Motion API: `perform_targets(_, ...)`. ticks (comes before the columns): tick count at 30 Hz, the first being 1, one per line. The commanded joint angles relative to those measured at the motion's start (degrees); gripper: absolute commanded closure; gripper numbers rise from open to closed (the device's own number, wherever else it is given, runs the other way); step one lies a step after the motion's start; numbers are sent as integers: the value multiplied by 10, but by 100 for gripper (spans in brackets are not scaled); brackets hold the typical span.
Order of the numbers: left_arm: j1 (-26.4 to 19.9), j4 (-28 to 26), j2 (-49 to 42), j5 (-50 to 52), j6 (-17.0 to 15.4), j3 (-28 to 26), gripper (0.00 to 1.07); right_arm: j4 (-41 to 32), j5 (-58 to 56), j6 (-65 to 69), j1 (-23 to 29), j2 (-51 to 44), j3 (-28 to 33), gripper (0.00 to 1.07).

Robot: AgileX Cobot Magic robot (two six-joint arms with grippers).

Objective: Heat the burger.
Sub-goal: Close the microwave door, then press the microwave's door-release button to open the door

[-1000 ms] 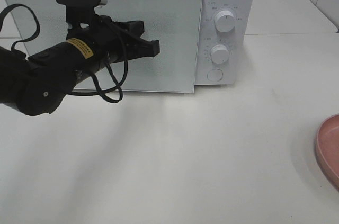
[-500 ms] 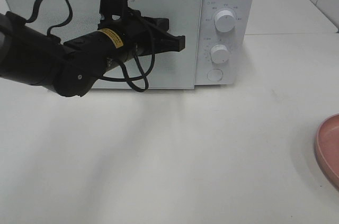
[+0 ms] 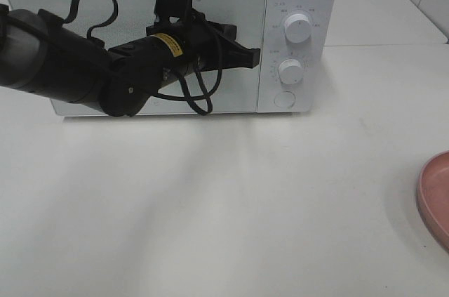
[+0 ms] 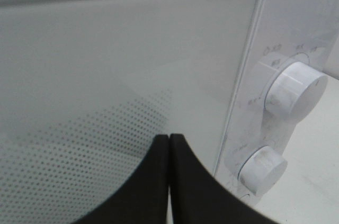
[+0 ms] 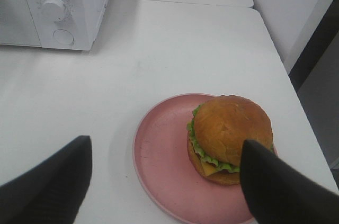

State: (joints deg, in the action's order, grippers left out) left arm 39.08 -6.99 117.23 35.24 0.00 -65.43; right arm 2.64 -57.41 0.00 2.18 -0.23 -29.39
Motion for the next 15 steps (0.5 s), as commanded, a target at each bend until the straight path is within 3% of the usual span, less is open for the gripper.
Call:
perform_targets(1, -3, -46, -23, -58, 0, -15, 107, 2, 5, 0, -3, -14, 1, 32)
perform_targets(3, 1, -46, -29, -81, 0, -15, 107, 2, 5, 0, -3, -14, 1, 32)
perform_targets(4, 11, -45, -41, -148, 0, -15, 107, 2, 5, 0, -3, -14, 1, 32)
perform_targets(5, 18, -45, -54, -224, 5, -15, 99, 2, 5, 0, -3, -14, 1, 32)
perform_targets(6, 18, -45, -54, -224, 5, -15, 99, 2, 5, 0, -3, -14, 1, 32)
perform_targets(7, 22, -45, -60, -255, 5, -15, 89, 2, 5, 0, -3, -14, 1, 32)
perform_targets(8, 22, -45, -60, -255, 5, -15, 89, 2, 5, 0, -3, -14, 1, 32)
perform_targets(9, 28, -46, -70, -317, 5, -15, 60, 2, 5, 0, -3, -14, 1, 32)
perform_targets(10, 34, -50, -79, -370, 0, -15, 24, 2, 5, 0, -3, -14, 1, 32)
perform_targets(11, 34, -50, -79, -370, 0, -15, 24, 2, 5, 0, -3, -14, 1, 32)
perform_targets(12, 35, -53, -81, -395, 0, -15, 5, 2, 5, 0, -3, -14, 1, 32)
perform_targets(15, 38, -58, -95, -484, 0, -15, 9, 2, 5, 0, -3, -14, 1, 32)
